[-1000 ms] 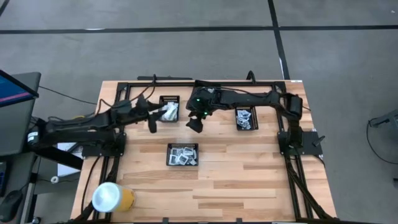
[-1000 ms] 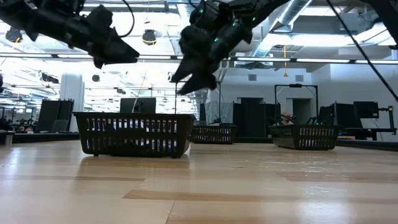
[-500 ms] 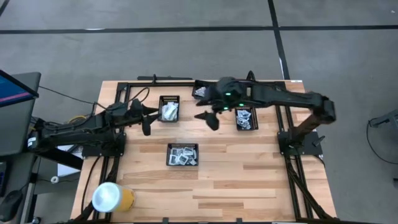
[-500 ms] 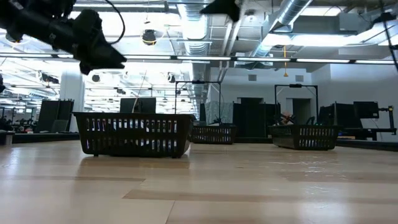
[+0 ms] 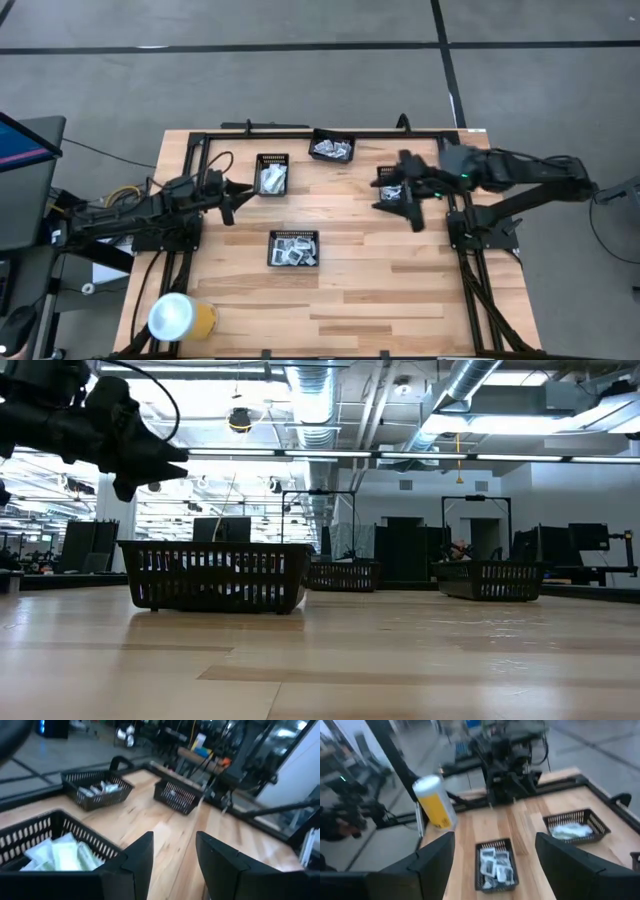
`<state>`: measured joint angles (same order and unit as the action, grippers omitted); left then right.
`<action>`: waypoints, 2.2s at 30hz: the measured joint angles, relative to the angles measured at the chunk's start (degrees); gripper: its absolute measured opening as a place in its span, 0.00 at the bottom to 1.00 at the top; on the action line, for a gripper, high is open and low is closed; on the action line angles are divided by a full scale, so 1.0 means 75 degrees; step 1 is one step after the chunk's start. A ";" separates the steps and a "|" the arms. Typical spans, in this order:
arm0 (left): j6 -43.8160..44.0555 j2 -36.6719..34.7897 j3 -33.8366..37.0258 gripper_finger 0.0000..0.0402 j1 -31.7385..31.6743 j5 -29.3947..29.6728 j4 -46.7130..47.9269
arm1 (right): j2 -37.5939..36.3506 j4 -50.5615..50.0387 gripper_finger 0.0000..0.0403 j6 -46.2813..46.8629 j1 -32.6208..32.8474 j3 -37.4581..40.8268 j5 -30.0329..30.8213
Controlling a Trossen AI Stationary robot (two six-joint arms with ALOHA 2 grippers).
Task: Pick & Place First Aid Supplies
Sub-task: Return to Home Position
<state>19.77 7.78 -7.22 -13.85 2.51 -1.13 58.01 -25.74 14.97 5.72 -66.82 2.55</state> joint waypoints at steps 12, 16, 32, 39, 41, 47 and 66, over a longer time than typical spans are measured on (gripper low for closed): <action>0.0661 -0.0914 0.0699 0.37 0.0275 -0.0037 -0.0469 | -0.3256 0.0525 0.67 -0.0448 0.0806 0.2501 0.1720; 0.0541 -0.0908 0.0699 0.37 0.0490 0.0197 -0.0631 | -0.4401 0.0400 0.67 -0.0615 0.0811 0.3044 0.1698; 0.0381 -0.0665 0.0693 0.37 0.0947 -0.2384 -0.1050 | -0.7448 0.0979 0.67 -0.0729 0.0777 0.6189 0.0441; 0.0464 -0.0370 0.0693 0.37 0.0944 -0.2105 -0.1097 | -0.7704 0.1966 0.67 -0.0817 0.0762 0.7362 -0.0055; 0.0423 -0.0217 0.0690 0.37 0.0944 -0.1924 -0.1109 | -0.7706 0.2098 0.67 -0.0868 0.0723 0.7595 -0.0140; 0.0413 0.0358 0.0690 0.37 0.0944 -0.1161 -0.1176 | -0.7707 0.2129 0.67 -0.0934 0.0521 0.7967 -0.0223; 0.0405 0.1817 0.0690 0.37 0.0944 -0.1137 -0.1276 | -0.7642 0.2563 0.67 -0.0727 0.0384 0.8480 -0.1132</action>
<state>22.81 21.41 -2.04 -6.76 -6.02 -10.71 0.70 -6.52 9.52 8.60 -3.22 -5.93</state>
